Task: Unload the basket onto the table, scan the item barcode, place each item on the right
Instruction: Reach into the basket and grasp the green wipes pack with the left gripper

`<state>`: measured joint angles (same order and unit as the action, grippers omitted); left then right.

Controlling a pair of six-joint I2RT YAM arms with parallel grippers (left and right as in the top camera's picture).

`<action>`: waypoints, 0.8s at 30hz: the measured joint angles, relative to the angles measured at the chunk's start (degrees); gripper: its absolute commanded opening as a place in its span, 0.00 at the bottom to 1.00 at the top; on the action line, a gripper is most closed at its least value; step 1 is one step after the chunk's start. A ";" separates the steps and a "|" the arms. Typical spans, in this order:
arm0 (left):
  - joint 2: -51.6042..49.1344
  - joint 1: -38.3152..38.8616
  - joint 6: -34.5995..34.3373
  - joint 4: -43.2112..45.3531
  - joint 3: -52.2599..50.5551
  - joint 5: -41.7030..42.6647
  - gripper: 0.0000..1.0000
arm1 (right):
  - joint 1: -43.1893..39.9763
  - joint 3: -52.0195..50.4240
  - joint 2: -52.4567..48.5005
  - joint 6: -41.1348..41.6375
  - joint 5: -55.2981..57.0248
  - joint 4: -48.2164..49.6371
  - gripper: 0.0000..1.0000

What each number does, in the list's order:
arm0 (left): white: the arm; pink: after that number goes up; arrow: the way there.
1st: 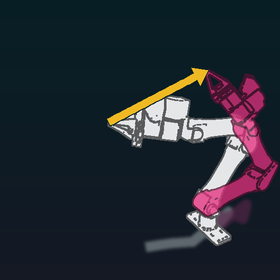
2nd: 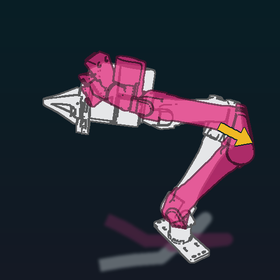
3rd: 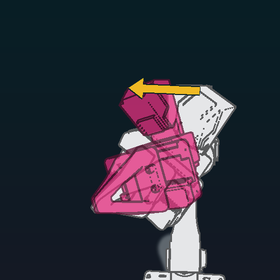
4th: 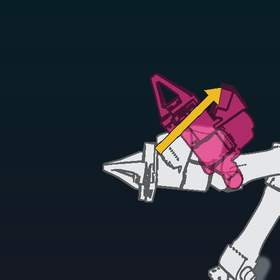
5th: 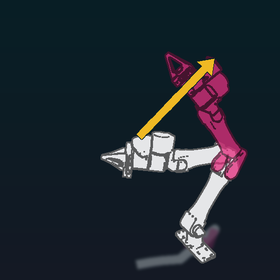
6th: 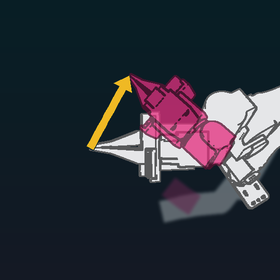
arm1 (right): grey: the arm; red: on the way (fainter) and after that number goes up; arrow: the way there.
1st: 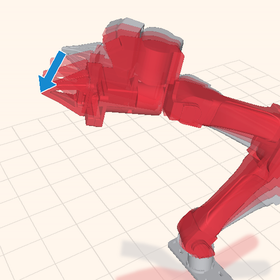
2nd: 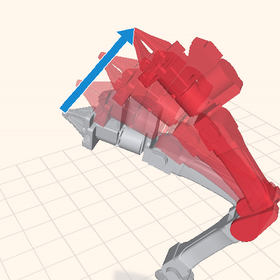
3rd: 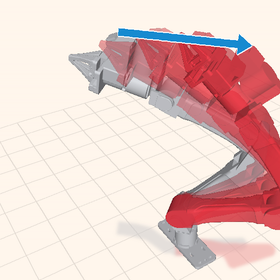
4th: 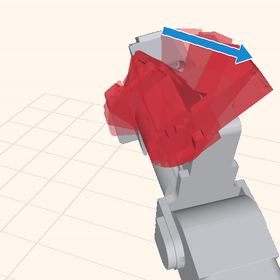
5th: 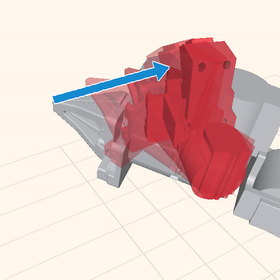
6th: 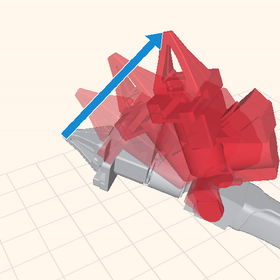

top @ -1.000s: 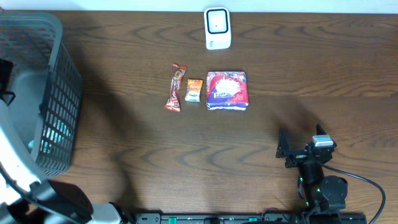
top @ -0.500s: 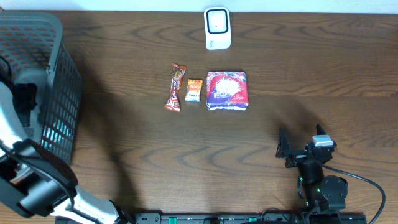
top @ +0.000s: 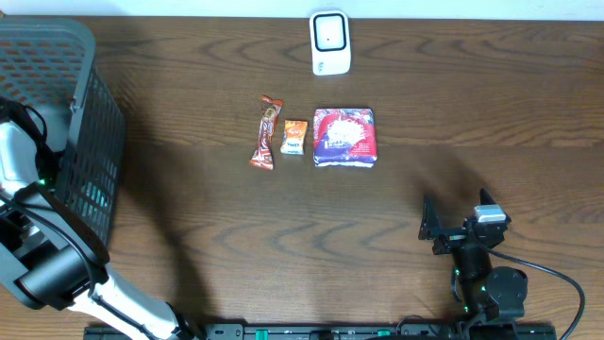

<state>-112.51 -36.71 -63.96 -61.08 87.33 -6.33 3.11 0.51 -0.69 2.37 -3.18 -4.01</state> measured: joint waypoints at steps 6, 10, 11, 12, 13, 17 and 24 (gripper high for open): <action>-0.02 0.00 -0.74 3.74 -1.22 -0.02 0.92 | 0.00 0.00 0.00 0.00 0.00 0.00 0.99; -0.52 0.00 -0.76 3.89 -2.29 -0.04 0.92 | 0.00 0.00 0.00 0.00 0.00 0.00 0.99; -0.81 0.00 -0.74 3.91 -2.60 -0.07 0.89 | 0.00 0.00 0.00 0.00 0.00 0.00 0.99; -1.22 0.00 -0.76 3.87 -2.84 -0.07 0.85 | 0.00 0.00 0.00 0.00 0.00 0.00 0.99; -1.66 0.00 -0.76 3.96 -3.13 -0.11 0.80 | 0.00 0.00 0.00 0.00 0.00 0.00 0.99; -2.58 0.00 -0.48 4.85 -4.42 -0.52 0.60 | 0.00 0.00 0.00 0.00 0.00 0.00 0.99; -2.01 -0.20 1.88 6.91 -4.04 -0.94 0.39 | 0.00 0.00 0.00 0.00 0.00 0.00 0.99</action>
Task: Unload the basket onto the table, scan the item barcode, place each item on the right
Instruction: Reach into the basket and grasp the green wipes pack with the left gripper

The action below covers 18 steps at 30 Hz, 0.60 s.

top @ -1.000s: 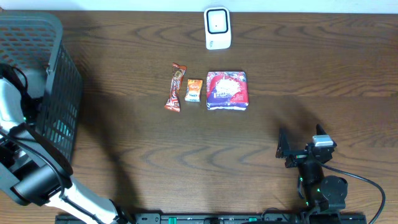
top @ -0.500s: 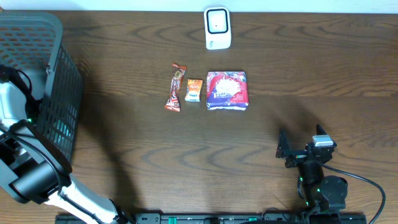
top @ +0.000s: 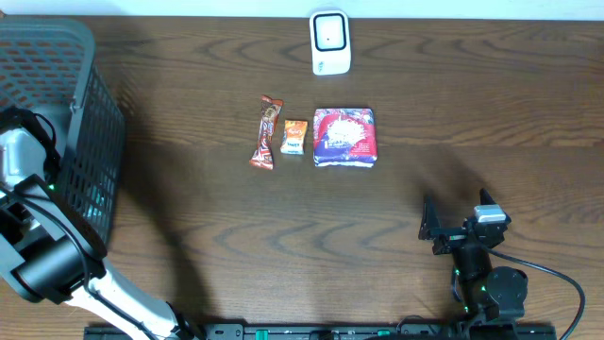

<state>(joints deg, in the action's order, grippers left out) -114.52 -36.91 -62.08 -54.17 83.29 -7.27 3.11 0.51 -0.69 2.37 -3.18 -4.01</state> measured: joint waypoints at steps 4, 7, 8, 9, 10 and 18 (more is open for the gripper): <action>4.33 -0.66 2.23 0.52 1.77 -0.15 0.08 | 0.00 0.00 0.00 0.00 0.00 -0.02 0.99; 11.78 -0.96 3.65 2.71 3.28 -0.26 0.08 | 0.00 0.00 0.00 0.00 0.00 0.00 0.99; 14.78 -0.98 3.85 3.34 3.72 -0.17 0.07 | 0.00 0.00 0.00 0.00 0.00 -0.02 0.99; 17.70 -0.98 4.04 3.89 4.11 -0.11 0.08 | 0.00 0.00 0.00 0.00 0.00 0.00 0.99; 20.72 -0.96 4.11 4.55 4.42 0.13 0.08 | 0.00 0.00 0.00 0.00 0.00 -0.02 0.99; 37.33 -0.92 5.27 5.18 5.62 1.38 0.77 | 0.00 0.00 0.00 0.00 0.00 -0.02 0.99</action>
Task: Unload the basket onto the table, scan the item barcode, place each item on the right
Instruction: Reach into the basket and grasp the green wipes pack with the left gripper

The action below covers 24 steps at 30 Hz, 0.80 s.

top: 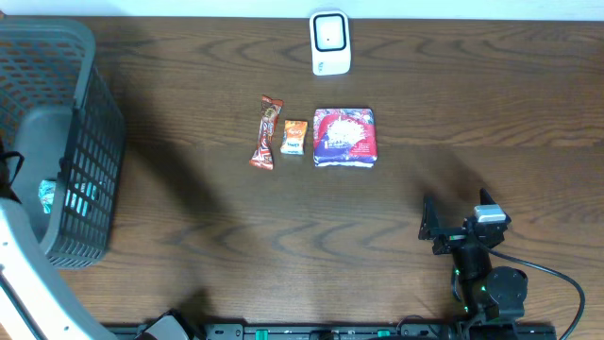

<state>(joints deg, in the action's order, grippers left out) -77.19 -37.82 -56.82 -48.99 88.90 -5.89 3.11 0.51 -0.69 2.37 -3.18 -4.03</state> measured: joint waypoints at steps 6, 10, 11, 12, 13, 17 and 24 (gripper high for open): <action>-4.15 0.00 3.17 -0.24 -0.42 -0.48 0.78 | 0.00 0.00 0.00 0.00 0.00 0.02 0.99; -11.78 0.00 4.42 -2.97 -1.46 -1.84 0.79 | 0.02 0.00 0.00 0.00 0.00 0.02 0.99; -13.77 0.00 4.57 -3.93 -1.64 -2.01 0.79 | 0.00 0.00 0.00 0.00 0.00 0.02 0.99; -15.82 0.00 4.61 -4.68 -1.77 -2.19 0.79 | 0.00 0.00 0.00 0.00 0.00 0.02 0.99; -18.25 0.00 4.79 -5.42 -1.90 -2.34 0.79 | 0.00 0.00 0.00 0.00 0.00 0.02 0.99; -25.44 0.00 4.83 -6.82 -2.10 -2.67 0.79 | 0.00 0.00 0.00 0.00 0.00 0.02 0.99; -34.53 0.00 5.27 -6.03 -2.12 -3.08 0.79 | 0.00 0.00 0.00 0.00 0.00 0.02 0.99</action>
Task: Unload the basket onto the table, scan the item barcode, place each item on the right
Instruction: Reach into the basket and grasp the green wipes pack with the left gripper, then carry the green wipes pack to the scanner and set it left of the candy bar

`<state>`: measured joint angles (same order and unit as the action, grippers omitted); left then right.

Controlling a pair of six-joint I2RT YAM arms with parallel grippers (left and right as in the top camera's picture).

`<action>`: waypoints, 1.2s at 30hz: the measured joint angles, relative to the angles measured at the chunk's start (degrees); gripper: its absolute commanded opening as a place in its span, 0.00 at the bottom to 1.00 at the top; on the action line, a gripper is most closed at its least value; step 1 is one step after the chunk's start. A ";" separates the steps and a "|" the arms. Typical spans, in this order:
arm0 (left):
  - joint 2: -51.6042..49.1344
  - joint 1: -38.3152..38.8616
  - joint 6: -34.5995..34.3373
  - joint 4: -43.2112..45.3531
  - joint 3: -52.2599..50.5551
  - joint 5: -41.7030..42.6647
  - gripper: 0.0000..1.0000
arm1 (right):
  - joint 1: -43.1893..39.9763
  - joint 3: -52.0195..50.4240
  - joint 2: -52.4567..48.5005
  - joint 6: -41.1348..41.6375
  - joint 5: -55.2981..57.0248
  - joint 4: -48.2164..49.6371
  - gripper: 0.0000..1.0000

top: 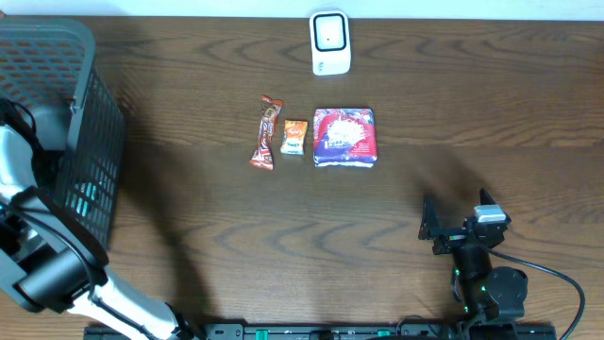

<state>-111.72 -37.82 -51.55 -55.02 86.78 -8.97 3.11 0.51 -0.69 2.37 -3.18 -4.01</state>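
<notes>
Three items lie in a row mid-table: a brown-orange snack bar (266,132), a small orange packet (294,137) and a purple-red packet (344,138). The white scanner (330,42) stands at the far edge behind them. My left arm (21,165) reaches over the grey basket (94,132) at the left edge; its gripper is hidden from view. My right gripper (430,225) rests near the front right, fingers apart and holding nothing, well clear of the items.
Teal-coloured contents (87,198) show through the basket's mesh wall. The right arm's base and cable (528,269) sit at the front right edge. Dark wood table (283,236) lies between the items and the arms.
The left arm has changed pose: its large pale link filled the lower left then, and now its white link lies by the basket with the black joint at the lower left. Items and right arm are unchanged.
The left arm was bent over the basket's left side, then shifted slightly. After that it loomed large and pale across the lower left. Now it is back near its first pose. The three items, scanner and right arm stayed put throughout.
</notes>
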 measured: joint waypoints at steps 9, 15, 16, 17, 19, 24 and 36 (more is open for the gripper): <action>-5.62 0.00 0.74 0.83 -0.02 -0.37 0.09 | 0.00 0.00 0.00 0.00 0.00 0.00 0.99; -5.14 0.00 1.09 0.57 0.07 -0.28 0.07 | 0.00 0.00 0.00 0.00 0.00 0.00 0.99; -4.98 -0.02 1.53 0.46 0.15 0.11 0.07 | 0.00 0.00 0.00 0.00 0.00 0.00 0.99; -4.72 -0.02 1.88 0.35 0.24 0.50 0.07 | 0.00 0.00 0.00 0.00 0.00 -0.02 0.99; -3.43 -0.02 2.27 0.22 0.63 1.42 0.07 | 0.00 0.00 0.00 0.00 0.00 -0.02 0.99; 8.11 -0.02 2.54 3.87 2.34 2.78 0.07 | 0.00 0.00 0.00 0.00 0.00 -0.02 0.99; 40.11 7.78 4.46 10.62 5.51 14.40 0.07 | 0.00 0.00 0.00 0.00 0.00 0.00 0.99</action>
<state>-71.61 -30.04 -47.09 -44.40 92.29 5.43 3.11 0.51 -0.69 2.37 -3.18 -4.01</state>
